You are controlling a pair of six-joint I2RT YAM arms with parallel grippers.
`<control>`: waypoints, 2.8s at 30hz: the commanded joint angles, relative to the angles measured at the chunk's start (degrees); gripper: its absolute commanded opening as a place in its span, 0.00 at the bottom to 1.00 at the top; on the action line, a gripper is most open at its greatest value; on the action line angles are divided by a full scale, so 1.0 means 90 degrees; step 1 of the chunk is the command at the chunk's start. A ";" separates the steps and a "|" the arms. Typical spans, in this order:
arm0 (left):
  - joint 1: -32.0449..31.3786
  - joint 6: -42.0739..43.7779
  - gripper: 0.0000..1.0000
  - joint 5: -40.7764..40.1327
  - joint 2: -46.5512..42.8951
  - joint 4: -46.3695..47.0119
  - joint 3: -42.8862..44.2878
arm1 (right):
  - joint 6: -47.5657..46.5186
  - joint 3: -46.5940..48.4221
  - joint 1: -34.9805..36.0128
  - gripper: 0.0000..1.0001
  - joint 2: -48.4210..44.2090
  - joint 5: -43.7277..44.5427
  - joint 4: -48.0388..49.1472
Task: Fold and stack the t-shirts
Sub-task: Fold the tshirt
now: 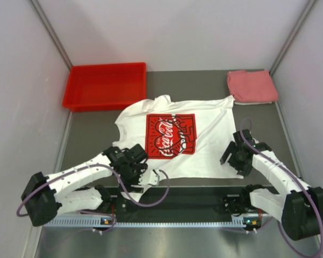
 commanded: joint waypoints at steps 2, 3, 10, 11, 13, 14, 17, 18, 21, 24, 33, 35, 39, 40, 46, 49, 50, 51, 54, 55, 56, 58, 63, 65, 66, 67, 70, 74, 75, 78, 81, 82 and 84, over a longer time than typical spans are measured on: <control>-0.0477 -0.0356 0.77 -0.0843 0.0558 0.0685 -0.0402 | 0.0025 0.0193 0.0041 0.82 0.0208 -0.0012 -0.0383; -0.0477 -0.0317 0.77 -0.0824 0.0598 0.0627 -0.0412 | 0.0054 0.0153 0.0041 0.82 0.0218 -0.0090 -0.0413; -0.0642 -0.0160 0.79 -0.0013 0.0451 0.0528 -0.0119 | 0.0503 -0.0042 0.0041 0.79 0.0696 -0.0101 -0.0209; -0.0681 -0.0334 0.79 -0.0032 0.0548 0.0626 -0.0167 | 0.0543 -0.0071 0.0031 0.77 0.0764 -0.0033 -0.0063; -0.0731 -0.0414 0.77 -0.0052 0.0831 0.0937 -0.0362 | 0.0621 -0.0091 0.0021 0.74 0.0921 0.0045 0.0045; -0.0750 -0.0530 0.76 -0.0149 0.0891 0.1104 -0.0450 | 0.0631 -0.0110 0.0002 0.72 0.0931 0.0162 0.0143; -0.0779 -0.0667 0.72 -0.0296 0.0979 0.1290 -0.0441 | 0.0641 -0.0169 -0.0105 0.62 0.0873 0.0406 0.0299; -0.0789 -0.0668 0.70 -0.0306 0.0969 0.1339 -0.0480 | 0.0631 -0.0208 -0.0154 0.59 0.0805 0.0426 0.0368; -0.0818 -0.0766 0.46 -0.0432 0.1066 0.1642 -0.0616 | 0.0670 -0.0306 -0.0174 0.51 0.0697 0.0368 0.0427; -0.0828 -0.0844 0.23 -0.0540 0.1164 0.1769 -0.0617 | 0.0592 -0.0355 -0.0174 0.36 0.0609 0.0358 0.0436; -0.0799 -0.1293 0.00 -0.1738 0.1039 0.1974 -0.0471 | -0.0090 -0.0141 -0.0184 0.00 0.0551 0.0094 0.0574; -0.0760 -0.1361 0.00 -0.2287 0.0805 0.1984 -0.0373 | -0.0228 0.0112 -0.0184 0.00 0.0531 0.0231 0.0418; -0.0215 -0.1352 0.00 -0.2717 0.0374 0.2062 0.0162 | -0.0569 0.0660 -0.0184 0.00 0.0492 0.0387 0.0202; -0.0039 -0.1255 0.00 -0.2747 0.0393 0.2178 0.0261 | -0.0638 0.0845 -0.0184 0.00 0.0511 0.0436 0.0212; 0.1641 -0.0786 0.00 -0.2601 0.1212 0.2764 0.1159 | -0.1195 0.1597 -0.0194 0.00 0.1145 0.0622 0.0377; 0.1974 -0.0640 0.00 -0.2591 0.1681 0.3145 0.1550 | -0.1419 0.1968 -0.0194 0.00 0.1604 0.0670 0.0679; 0.2061 -0.0600 0.00 -0.2620 0.1808 0.3233 0.1754 | -0.1546 0.2056 -0.0194 0.00 0.1740 0.0690 0.0748; 0.2101 -0.0581 0.00 -0.2736 0.2090 0.3379 0.1862 | -0.1605 0.2144 -0.0194 0.00 0.2012 0.0710 0.0807; 0.2199 -0.0454 0.00 -0.2825 0.2638 0.3536 0.2185 | -0.1878 0.2506 -0.0194 0.00 0.2530 0.0895 0.1110; 0.2218 -0.0405 0.00 -0.2835 0.2765 0.3547 0.2244 | -0.1937 0.2719 -0.0184 0.00 0.2649 0.1002 0.1207; 0.2219 -0.0385 0.00 -0.2835 0.2989 0.3527 0.2312 | -0.2073 0.2837 -0.0203 0.00 0.2911 0.1041 0.1227; 0.2228 -0.0395 0.00 -0.2855 0.3175 0.3459 0.2361 | -0.2191 0.3169 -0.0204 0.00 0.3147 0.1139 0.1276; 0.2248 -0.0521 0.00 -0.2894 0.3459 0.3312 0.2381 | -0.2542 0.3639 -0.0204 0.00 0.3878 0.1247 0.1423; 0.2277 -0.0609 0.01 -0.2894 0.3518 0.3293 0.2430 | -0.2650 0.3873 -0.0204 0.00 0.4191 0.1159 0.1501; 0.2287 -0.0716 0.07 -0.2913 0.3547 0.3283 0.2469 | -0.2650 0.3951 -0.0204 0.00 0.4299 0.1111 0.1549; 0.2345 -0.0794 0.17 -0.2942 0.3596 0.3293 0.2537 | -0.2660 0.4145 -0.0204 0.04 0.4387 0.1052 0.1569; 0.2666 -0.1203 0.51 -0.2991 0.3791 0.3283 0.2917 | -0.2631 0.4565 -0.0242 0.30 0.4681 0.1022 0.1589; 0.3418 -0.1917 0.59 -0.2456 0.3666 0.3059 0.3581 | -0.2679 0.4948 -0.0457 0.59 0.4624 0.1139 0.1423; 0.3584 -0.2092 0.65 -0.1932 0.3539 0.2855 0.3611 | -0.2699 0.4890 -0.0486 0.62 0.4497 0.1188 0.1307; 0.4044 -0.2007 0.77 -0.1079 0.2836 0.2523 0.3281 | -0.2661 0.4230 -0.0623 0.63 0.3746 0.1422 0.1276; 0.4064 -0.1841 0.75 -0.0658 0.2328 0.2482 0.2491 | -0.2426 0.3273 -0.0818 0.63 0.3022 0.1170 0.1354; 0.4064 -0.1859 0.71 -0.0580 0.2259 0.2472 0.2179 | -0.2377 0.3075 -0.0857 0.64 0.2915 0.0946 0.1335; 0.4074 -0.1947 0.66 -0.0569 0.2268 0.2443 0.1991 | -0.2250 0.2530 -0.0887 0.63 0.2699 0.0730 0.1412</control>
